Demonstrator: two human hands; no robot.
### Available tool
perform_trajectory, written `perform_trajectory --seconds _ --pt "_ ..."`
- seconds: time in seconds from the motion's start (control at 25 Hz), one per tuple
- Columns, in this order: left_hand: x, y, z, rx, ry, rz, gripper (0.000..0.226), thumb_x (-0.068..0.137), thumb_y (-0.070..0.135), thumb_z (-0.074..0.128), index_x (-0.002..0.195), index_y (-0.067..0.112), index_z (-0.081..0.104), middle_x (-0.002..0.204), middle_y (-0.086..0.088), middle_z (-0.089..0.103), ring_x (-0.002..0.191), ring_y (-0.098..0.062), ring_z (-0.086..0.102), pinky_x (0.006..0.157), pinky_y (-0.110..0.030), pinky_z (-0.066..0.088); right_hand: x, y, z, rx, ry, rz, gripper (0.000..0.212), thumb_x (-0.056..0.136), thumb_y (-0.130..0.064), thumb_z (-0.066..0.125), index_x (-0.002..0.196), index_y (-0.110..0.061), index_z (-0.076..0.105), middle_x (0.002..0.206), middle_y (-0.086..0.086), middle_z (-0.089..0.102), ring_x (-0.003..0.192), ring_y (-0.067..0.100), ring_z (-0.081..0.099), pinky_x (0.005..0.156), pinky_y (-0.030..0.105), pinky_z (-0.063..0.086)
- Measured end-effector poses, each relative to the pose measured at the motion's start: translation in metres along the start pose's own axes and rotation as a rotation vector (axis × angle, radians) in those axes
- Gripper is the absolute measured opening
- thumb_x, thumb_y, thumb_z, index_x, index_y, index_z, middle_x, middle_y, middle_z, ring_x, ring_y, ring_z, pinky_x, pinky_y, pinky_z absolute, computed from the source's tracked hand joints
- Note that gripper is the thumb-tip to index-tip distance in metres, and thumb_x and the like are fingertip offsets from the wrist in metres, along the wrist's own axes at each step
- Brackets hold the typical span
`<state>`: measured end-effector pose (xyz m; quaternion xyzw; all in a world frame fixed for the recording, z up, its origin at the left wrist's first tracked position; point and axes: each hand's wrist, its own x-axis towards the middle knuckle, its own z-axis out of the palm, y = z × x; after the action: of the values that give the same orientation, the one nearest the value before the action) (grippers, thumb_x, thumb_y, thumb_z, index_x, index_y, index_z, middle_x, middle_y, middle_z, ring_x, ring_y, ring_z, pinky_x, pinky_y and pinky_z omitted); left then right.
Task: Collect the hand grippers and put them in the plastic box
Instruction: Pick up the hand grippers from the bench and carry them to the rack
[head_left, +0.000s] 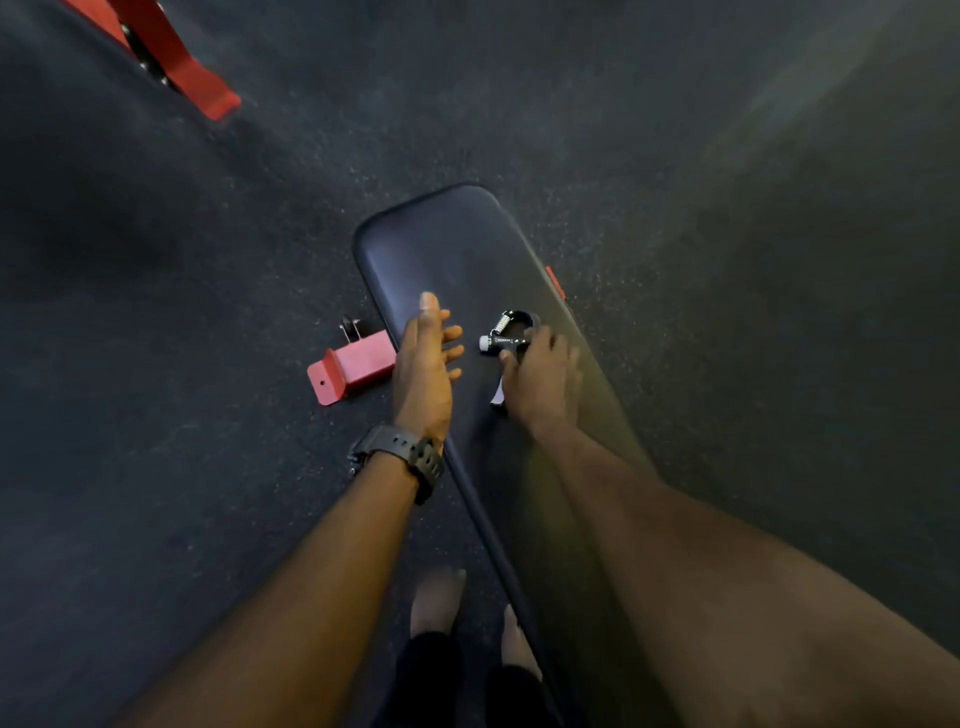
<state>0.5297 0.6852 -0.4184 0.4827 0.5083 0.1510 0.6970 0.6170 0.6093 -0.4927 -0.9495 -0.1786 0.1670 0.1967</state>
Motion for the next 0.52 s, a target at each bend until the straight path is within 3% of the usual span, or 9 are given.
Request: perform_trajectory --seconds 0.08,0.16,0.32,0.4,0.52 --pt "0.025 -0.014 -0.001 0.035 -0.003 0.017 0.044 0.100 0.056 0.030 0.116 0.023 0.056 0.119 -0.004 0.062 0.114 -0.023 0.061 0.104 -0.048 0.047 0.021 0.001 0.025 -0.164 0.087 0.027 0.064 0.084 -0.051 0.065 0.131 -0.011 0.048 0.129 0.015 0.053 0.117 0.035 0.049 0.095 0.043 0.039" --pt "0.037 -0.023 -0.004 0.052 -0.006 0.032 0.044 0.100 0.056 0.030 0.115 0.024 0.056 0.120 -0.004 0.062 0.114 -0.022 0.061 0.103 -0.048 0.048 0.033 0.002 0.039 -0.170 0.060 0.113 0.085 0.077 -0.057 0.070 0.141 -0.012 0.039 0.133 0.016 0.048 0.119 0.035 0.047 0.097 0.043 0.039" --pt "0.043 -0.023 -0.007 0.067 -0.006 0.033 0.046 0.100 0.057 0.030 0.116 0.024 0.056 0.121 -0.004 0.062 0.115 -0.022 0.061 0.104 -0.049 0.047 0.045 0.007 0.039 -0.152 -0.053 0.151 0.099 0.080 -0.037 0.074 0.155 -0.009 0.017 0.142 0.020 0.042 0.129 0.039 0.041 0.106 0.046 0.034" --pt "0.031 -0.007 -0.007 0.076 -0.006 0.062 0.044 0.099 0.059 0.031 0.113 0.026 0.056 0.119 -0.002 0.063 0.114 -0.021 0.062 0.105 -0.050 0.047 0.046 0.002 0.020 0.088 -0.140 0.175 0.105 0.076 -0.038 0.074 0.156 -0.007 0.014 0.147 0.020 0.044 0.134 0.040 0.041 0.109 0.045 0.034" --pt "0.012 0.032 0.000 0.107 -0.019 0.128 0.043 0.094 0.065 0.034 0.105 0.030 0.058 0.115 0.001 0.065 0.111 -0.019 0.063 0.104 -0.050 0.048 0.031 -0.019 -0.028 0.634 -0.229 0.188 0.079 0.068 -0.040 0.063 0.141 -0.014 0.043 0.129 0.013 0.061 0.120 0.034 0.058 0.097 0.043 0.048"
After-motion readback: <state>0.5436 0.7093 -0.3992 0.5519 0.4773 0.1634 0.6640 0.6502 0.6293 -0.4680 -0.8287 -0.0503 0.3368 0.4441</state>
